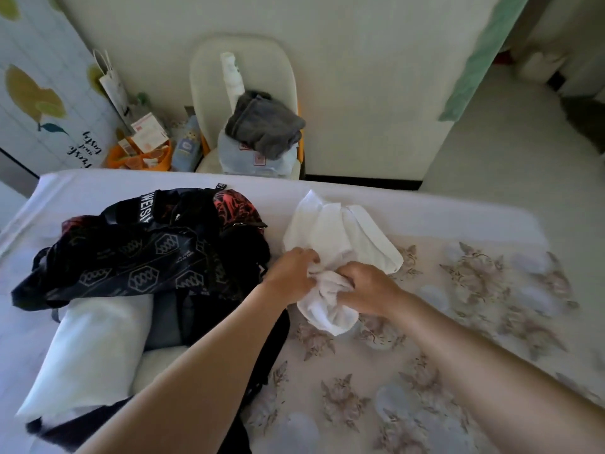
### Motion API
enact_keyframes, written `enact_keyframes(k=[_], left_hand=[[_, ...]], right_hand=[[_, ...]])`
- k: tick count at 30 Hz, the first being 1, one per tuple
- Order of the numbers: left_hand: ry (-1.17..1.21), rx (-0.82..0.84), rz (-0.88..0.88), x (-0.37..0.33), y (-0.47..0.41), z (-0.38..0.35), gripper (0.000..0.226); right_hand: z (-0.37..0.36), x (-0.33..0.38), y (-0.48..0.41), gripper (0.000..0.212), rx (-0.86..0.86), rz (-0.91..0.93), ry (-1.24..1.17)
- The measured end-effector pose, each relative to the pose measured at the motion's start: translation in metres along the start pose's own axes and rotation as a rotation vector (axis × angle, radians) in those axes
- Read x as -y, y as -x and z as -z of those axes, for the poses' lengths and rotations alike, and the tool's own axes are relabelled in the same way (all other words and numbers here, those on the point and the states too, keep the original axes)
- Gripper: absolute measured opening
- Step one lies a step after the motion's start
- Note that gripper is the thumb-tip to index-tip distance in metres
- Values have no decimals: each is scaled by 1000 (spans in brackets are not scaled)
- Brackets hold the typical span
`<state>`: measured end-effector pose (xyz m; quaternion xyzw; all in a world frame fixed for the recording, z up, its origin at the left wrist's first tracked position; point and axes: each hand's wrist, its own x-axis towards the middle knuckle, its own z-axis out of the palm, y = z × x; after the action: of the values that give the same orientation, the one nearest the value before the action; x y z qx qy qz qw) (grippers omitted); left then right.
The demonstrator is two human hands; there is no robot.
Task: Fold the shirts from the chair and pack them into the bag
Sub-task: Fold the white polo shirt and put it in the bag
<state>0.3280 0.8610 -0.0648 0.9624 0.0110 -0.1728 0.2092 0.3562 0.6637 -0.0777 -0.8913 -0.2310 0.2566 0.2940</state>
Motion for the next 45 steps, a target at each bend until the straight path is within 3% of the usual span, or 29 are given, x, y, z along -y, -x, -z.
enact_keyframes(k=[1, 2, 3, 5, 7, 10, 14, 19, 22, 24, 26, 28, 30, 32, 35, 37, 39, 41, 43, 45], left_hand=[[16, -18, -2, -5, 7, -5, 32], [11, -13, -9, -10, 14, -11, 25], [12, 16, -15, -16, 23, -17, 22], [64, 88, -15, -28, 44, -30, 21], [113, 129, -9, -37, 66, -41, 22], [152, 217, 21, -43, 101, -54, 21], [181, 248, -12, -49, 148, -62, 15], [258, -125, -79, -58, 189, -57, 11], [352, -296, 109, -59, 199, -49, 35], [188, -352, 137, -60, 202, -50, 57], [51, -408, -33, -70, 205, -58, 56], [50, -326, -252, -90, 211, -72, 39], [3, -140, -365, -112, 218, -96, 31], [-237, 27, -348, -128, 224, -125, 61], [-456, 198, -176, -132, 222, -161, 100], [-487, 263, -167, -127, 212, -172, 104], [-522, 323, -279, -121, 196, -171, 99], [-622, 330, -440, -117, 178, -162, 97], [-746, 213, -549, -112, 162, -150, 95], [-773, 77, -526, -109, 152, -138, 89]], right_hand=[[5, -1, 11, 7, -41, -13, 20], [8, -6, 20, 13, -101, -3, 85], [9, -11, 28, 35, -122, -5, 194], [5, -16, 48, 73, -30, -83, 252], [-3, -15, 73, 87, 125, -187, 231], [-29, -12, 119, 86, 191, -242, 296], [-59, 10, 187, 89, 188, -318, 200], [-72, 15, 251, 88, 180, -438, -21], [-65, 5, 274, 68, 87, -492, -59], [-58, -9, 281, 55, -58, -496, 89], [-53, -25, 287, 50, -136, -540, 189], [-52, -36, 293, 54, -100, -557, 281], [-53, -42, 299, 61, -32, -525, 358], [-57, -51, 303, 65, 7, -451, 449], [-57, -72, 300, 85, 26, -327, 519], [-52, -82, 294, 90, 50, -231, 613], [-42, -90, 285, 89, 53, -123, 669], [-32, -101, 275, 88, 73, -34, 697], [-25, -112, 266, 85, 150, 14, 733], [-23, -120, 262, 86, 210, 26, 744]])
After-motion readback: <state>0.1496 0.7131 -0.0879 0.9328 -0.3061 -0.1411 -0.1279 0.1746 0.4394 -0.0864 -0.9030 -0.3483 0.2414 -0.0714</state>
